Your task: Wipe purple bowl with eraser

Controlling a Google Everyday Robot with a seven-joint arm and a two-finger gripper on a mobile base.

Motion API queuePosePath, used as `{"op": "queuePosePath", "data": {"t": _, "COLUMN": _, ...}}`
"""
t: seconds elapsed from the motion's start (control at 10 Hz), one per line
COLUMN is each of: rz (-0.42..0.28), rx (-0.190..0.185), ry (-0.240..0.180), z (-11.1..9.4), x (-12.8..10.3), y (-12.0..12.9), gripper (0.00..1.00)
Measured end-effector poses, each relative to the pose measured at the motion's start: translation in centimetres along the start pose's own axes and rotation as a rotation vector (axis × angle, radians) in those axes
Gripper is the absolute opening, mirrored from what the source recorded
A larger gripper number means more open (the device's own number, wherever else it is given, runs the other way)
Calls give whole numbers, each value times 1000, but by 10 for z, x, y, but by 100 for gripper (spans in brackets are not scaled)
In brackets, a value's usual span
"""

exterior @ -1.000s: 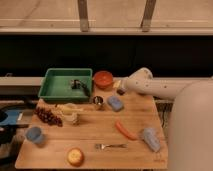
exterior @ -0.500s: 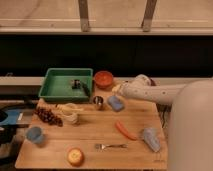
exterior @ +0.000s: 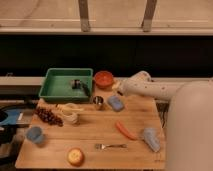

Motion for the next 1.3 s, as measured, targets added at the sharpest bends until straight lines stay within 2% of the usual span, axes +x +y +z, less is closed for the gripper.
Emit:
{"op": "queuePosePath", "data": {"t": 0.5, "rz": 28, "rx": 26, "ry": 7, "z": 8, "x": -28, "y": 2, "gripper": 68}}
{"op": "queuePosePath", "data": {"t": 1.0, "rz": 51, "rx": 52, "ry": 82, "z": 19, "x": -58, "y": -3, "gripper": 68}}
{"op": "queuePosePath", "data": {"t": 1.3, "rz": 61, "rx": 53, "ry": 114, "z": 25, "x": -62, "y": -8, "gripper": 68}}
